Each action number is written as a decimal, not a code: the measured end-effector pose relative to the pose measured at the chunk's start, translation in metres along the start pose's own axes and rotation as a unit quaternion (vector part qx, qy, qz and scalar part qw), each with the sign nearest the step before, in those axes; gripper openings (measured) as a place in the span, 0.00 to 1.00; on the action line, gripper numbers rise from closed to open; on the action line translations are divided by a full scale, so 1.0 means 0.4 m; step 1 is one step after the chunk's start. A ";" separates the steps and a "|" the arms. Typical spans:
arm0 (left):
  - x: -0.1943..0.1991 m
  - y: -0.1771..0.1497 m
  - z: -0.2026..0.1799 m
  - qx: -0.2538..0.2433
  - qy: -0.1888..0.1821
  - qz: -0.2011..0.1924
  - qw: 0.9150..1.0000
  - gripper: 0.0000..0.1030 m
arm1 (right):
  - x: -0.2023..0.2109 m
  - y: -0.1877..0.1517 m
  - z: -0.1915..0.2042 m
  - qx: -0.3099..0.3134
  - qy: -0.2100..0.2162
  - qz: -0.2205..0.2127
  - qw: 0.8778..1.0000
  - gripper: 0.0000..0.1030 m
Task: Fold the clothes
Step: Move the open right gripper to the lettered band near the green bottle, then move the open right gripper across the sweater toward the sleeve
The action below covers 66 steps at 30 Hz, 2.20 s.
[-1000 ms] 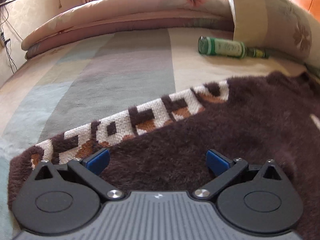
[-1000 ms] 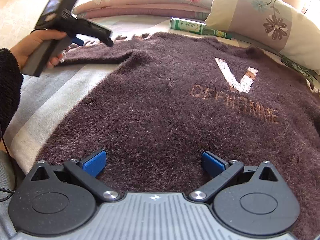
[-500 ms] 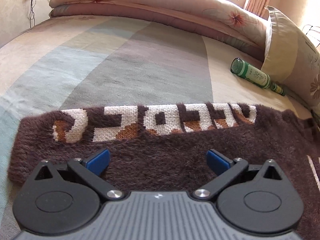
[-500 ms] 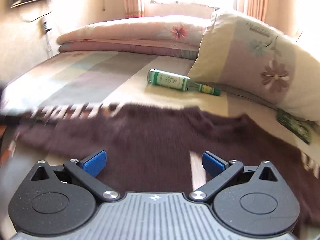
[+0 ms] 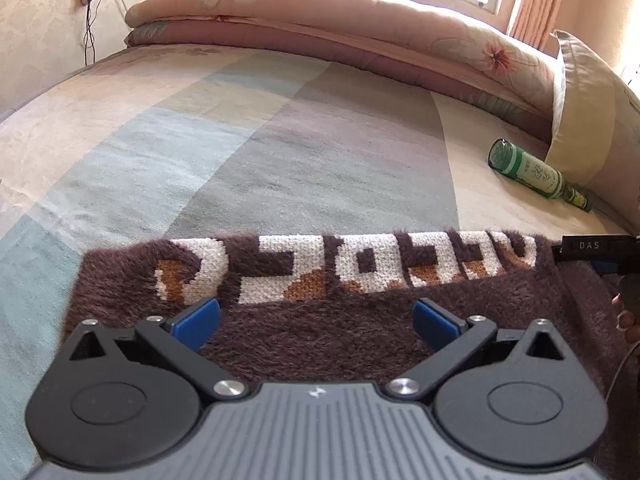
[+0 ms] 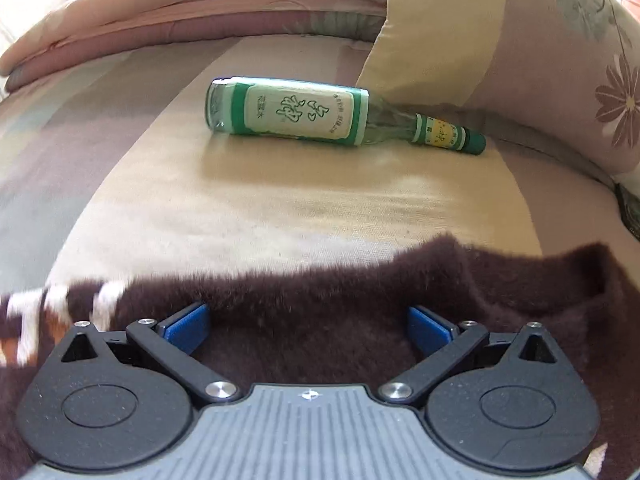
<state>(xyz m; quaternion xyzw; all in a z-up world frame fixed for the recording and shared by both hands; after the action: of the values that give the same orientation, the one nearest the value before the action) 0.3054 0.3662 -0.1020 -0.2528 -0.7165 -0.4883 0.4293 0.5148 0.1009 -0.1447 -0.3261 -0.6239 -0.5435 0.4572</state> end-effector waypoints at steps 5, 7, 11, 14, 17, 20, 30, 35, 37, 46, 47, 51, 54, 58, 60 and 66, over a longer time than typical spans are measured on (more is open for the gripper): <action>0.008 -0.003 -0.002 0.002 -0.003 0.000 1.000 1.00 | 0.033 0.012 0.012 0.001 -0.002 0.008 1.000 1.00; 0.013 -0.005 -0.003 0.000 -0.005 -0.002 1.000 0.99 | 0.074 0.002 0.035 0.008 0.022 -0.004 1.000 1.00; 0.018 -0.005 0.002 0.002 -0.007 -0.002 1.000 1.00 | 0.072 -0.019 0.105 0.046 0.020 0.005 0.999 1.00; 0.022 -0.008 0.008 -0.001 -0.004 -0.004 1.000 1.00 | 0.037 -0.022 0.138 0.055 0.019 0.014 0.998 1.00; 0.023 -0.007 0.017 0.003 -0.005 -0.003 1.000 1.00 | -0.005 -0.001 0.128 0.047 0.041 0.009 0.998 1.00; 0.022 -0.004 0.025 0.013 -0.006 -0.001 1.000 0.99 | 0.012 0.012 0.118 0.057 0.054 0.005 0.997 1.00; 0.036 -0.014 -0.018 -0.017 -0.007 -0.003 1.000 1.00 | 0.264 -0.277 0.008 0.139 0.018 -0.075 0.987 1.00; 0.045 -0.019 -0.042 -0.033 -0.006 -0.008 0.999 1.00 | 0.238 -0.375 -0.004 0.139 0.004 -0.044 0.989 1.00; 0.049 -0.020 -0.052 -0.039 -0.003 -0.012 0.999 1.00 | 0.202 -0.396 0.027 0.143 -0.006 -0.033 0.989 1.00; 0.059 -0.019 -0.099 -0.054 -0.022 -0.012 0.998 1.00 | 0.281 -0.485 0.043 0.150 0.035 -0.032 0.988 1.00; 0.063 -0.021 -0.108 -0.057 -0.023 -0.014 0.998 1.00 | 0.300 -0.499 0.032 0.147 0.042 -0.036 0.988 1.00; 0.076 -0.043 -0.173 -0.094 -0.034 -0.021 0.995 1.00 | 0.307 -0.542 -0.018 0.116 0.002 -0.041 0.992 1.00; 0.089 -0.064 -0.238 -0.129 -0.038 -0.029 0.990 0.99 | 0.289 -0.576 -0.018 0.117 -0.013 -0.031 0.993 1.00; 0.106 -0.096 -0.334 -0.183 -0.059 -0.030 0.981 1.00 | 0.305 -0.629 0.007 0.147 0.052 -0.014 0.988 1.00; 0.114 -0.114 -0.384 -0.205 -0.070 -0.029 0.976 1.00 | 0.338 -0.659 -0.001 0.147 0.081 -0.026 0.985 1.00; 0.126 -0.210 -0.557 -0.299 -0.116 -0.009 0.947 0.99 | 0.388 -0.739 -0.155 0.103 -0.024 -0.077 0.991 1.00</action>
<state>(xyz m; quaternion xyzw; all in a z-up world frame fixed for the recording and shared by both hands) 0.2966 0.1258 -0.0647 -0.4174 -0.5851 -0.6512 0.2436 0.2038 -0.0316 -0.1141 -0.2410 -0.7103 -0.5024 0.4301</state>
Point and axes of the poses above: each gripper's, at about its wrist camera, not at the fingertips, and x roughly against the way its jaws point, z to its left, y to its top, the point moved 2 cm from there along -x, roughly the way its jaws point, and after that the axes turned 14 degrees about z, right-handed, at the moved point
